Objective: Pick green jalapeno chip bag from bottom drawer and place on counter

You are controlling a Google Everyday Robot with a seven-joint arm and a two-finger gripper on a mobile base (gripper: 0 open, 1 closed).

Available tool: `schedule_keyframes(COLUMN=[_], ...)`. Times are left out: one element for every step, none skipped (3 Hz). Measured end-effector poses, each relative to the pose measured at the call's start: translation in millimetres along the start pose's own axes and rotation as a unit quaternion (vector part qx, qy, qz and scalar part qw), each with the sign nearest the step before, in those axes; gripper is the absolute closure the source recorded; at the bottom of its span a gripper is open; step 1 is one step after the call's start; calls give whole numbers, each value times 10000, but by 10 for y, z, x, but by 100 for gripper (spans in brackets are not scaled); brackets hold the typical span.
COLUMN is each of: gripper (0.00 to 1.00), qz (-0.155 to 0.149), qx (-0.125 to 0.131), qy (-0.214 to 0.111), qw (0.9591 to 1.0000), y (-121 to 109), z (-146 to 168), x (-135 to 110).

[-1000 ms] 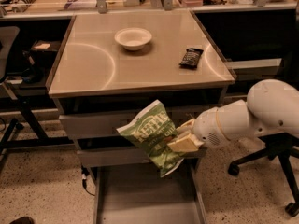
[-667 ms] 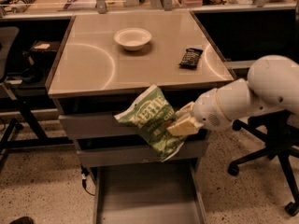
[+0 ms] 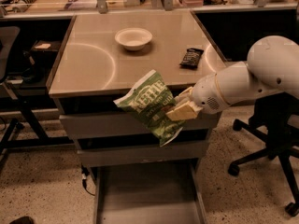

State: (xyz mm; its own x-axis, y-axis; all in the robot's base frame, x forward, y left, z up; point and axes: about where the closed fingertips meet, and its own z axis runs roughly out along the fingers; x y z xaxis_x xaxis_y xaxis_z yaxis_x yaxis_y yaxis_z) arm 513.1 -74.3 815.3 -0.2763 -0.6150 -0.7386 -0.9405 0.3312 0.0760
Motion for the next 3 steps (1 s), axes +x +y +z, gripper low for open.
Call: schedule_keyframes(gripper=[100,100,100], qz=[-107,-265,-394], qx=[63,7,-143], qy=[-47,-64,-3], qw=[9999,9996,9991], y=[-82,-281,-534], z=[-105,-186,-177], x=[-140,-374,-631])
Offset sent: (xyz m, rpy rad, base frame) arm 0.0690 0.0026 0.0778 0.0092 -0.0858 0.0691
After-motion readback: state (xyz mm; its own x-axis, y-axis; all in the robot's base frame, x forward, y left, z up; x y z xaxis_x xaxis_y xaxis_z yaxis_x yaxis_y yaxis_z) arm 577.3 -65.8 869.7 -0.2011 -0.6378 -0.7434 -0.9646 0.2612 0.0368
